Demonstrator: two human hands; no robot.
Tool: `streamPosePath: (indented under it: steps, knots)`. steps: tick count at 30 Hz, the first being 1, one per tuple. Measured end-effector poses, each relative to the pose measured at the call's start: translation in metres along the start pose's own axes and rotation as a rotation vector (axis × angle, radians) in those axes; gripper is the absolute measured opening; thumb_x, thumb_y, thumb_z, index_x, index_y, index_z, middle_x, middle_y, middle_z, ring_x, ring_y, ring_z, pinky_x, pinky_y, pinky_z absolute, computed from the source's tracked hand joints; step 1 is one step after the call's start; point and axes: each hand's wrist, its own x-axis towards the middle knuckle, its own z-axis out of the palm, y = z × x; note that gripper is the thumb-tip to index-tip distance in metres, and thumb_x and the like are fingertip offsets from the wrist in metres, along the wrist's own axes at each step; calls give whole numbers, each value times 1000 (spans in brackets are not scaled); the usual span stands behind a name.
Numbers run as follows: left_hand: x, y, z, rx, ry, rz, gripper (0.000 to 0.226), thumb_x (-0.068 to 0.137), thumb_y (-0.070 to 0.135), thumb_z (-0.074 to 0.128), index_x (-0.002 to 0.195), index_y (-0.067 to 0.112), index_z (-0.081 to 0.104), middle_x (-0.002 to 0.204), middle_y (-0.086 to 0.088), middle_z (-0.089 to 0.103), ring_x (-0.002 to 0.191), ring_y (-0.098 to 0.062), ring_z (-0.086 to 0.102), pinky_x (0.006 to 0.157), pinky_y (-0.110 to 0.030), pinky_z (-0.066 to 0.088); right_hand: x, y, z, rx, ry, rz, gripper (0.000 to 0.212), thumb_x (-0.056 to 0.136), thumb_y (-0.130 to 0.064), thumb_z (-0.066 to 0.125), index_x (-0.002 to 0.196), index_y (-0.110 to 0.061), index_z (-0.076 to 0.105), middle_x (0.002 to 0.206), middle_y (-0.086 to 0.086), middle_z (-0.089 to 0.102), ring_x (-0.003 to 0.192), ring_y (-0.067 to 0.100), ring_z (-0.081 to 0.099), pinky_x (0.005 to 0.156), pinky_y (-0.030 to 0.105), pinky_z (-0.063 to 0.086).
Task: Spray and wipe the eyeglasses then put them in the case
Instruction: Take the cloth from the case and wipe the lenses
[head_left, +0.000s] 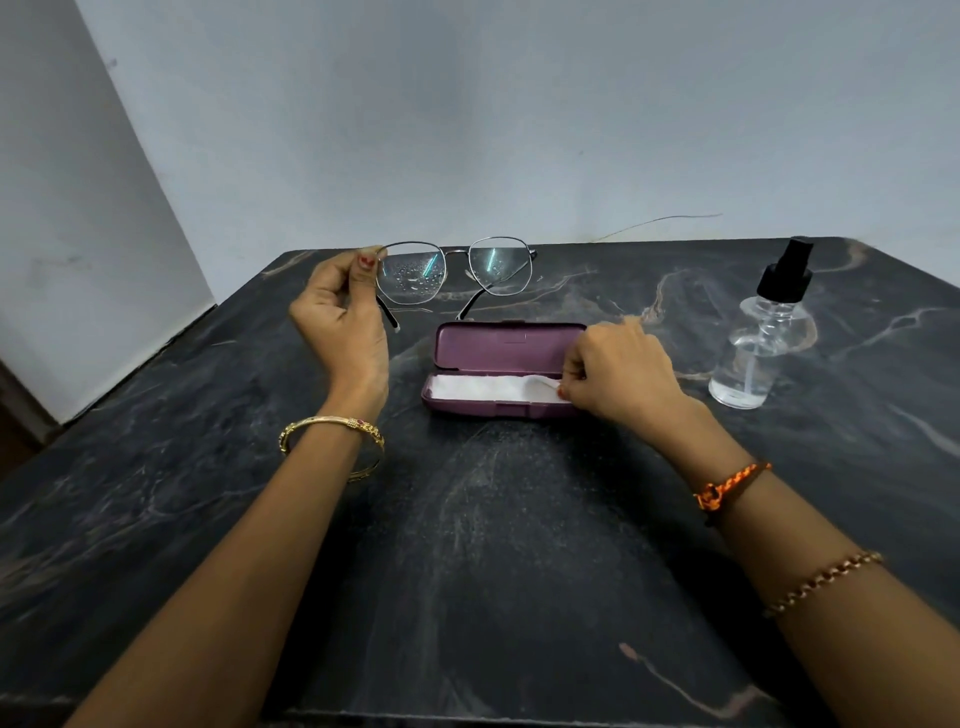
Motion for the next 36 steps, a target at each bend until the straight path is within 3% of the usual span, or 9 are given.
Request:
streamPosePath:
  steps: [8, 12, 18, 24, 29, 31, 33, 36]
  knots:
    - [1, -1, 0, 14, 3, 37, 13, 83, 6, 60, 96, 6, 62, 78, -3, 60, 75, -11, 57, 72, -14, 47, 1, 2, -2, 115, 33, -76, 16, 82, -16, 49, 82, -10, 63, 97, 13, 67, 97, 36, 52, 87, 39, 40]
    - [1, -2, 0, 5, 1, 37, 13, 83, 5, 59, 96, 8, 62, 78, -4, 61, 76, -11, 58, 73, -15, 47, 1, 5, -5, 150, -37, -38, 11, 77, -29, 64, 74, -20, 58, 92, 6, 69, 96, 28, 58, 85, 39, 42]
    - [0, -2, 0, 3, -5, 35, 11, 83, 5, 59, 93, 8, 62, 78, -4, 60, 75, -11, 58, 73, -15, 48, 1, 7, -5, 153, -33, -22, 18, 70, -29, 75, 81, -19, 63, 93, 4, 70, 96, 25, 60, 86, 38, 45]
    - [-1, 0, 1, 13, -15, 39, 12, 83, 4, 59, 95, 6, 62, 77, -4, 60, 72, -3, 58, 71, -14, 48, 4, 9, -2, 173, -5, -23, 20, 73, -12, 71, 93, -14, 67, 94, 7, 71, 93, 26, 63, 83, 39, 49]
    - [-2, 0, 1, 27, -14, 50, 12, 83, 7, 60, 94, 7, 62, 77, -3, 61, 71, -2, 58, 71, -14, 48, 8, 11, 0, 194, 11, -51, 14, 80, -14, 62, 92, -11, 67, 95, 14, 68, 95, 32, 60, 79, 37, 47]
    - [-2, 0, 1, 26, -13, 50, 11, 83, 7, 60, 93, 8, 63, 77, -3, 61, 72, -3, 58, 71, -14, 48, 10, 12, -2, 278, 28, -65, 7, 82, -16, 58, 81, -15, 65, 80, 10, 64, 88, 30, 58, 72, 33, 43]
    - [-3, 1, 1, 24, -17, 52, 11, 83, 7, 60, 94, 8, 63, 78, -4, 60, 74, -9, 57, 72, -15, 49, 11, 13, -3, 418, 29, -49, 13, 83, -16, 54, 70, -14, 53, 63, 1, 50, 75, 25, 51, 60, 30, 34]
    - [-4, 2, 2, 35, -20, 63, 15, 84, 6, 59, 98, 8, 61, 79, -5, 59, 75, -12, 56, 72, -14, 48, 12, 11, -7, 848, -13, 66, 17, 85, -14, 49, 73, -4, 56, 66, 3, 50, 65, 18, 47, 55, 28, 35]
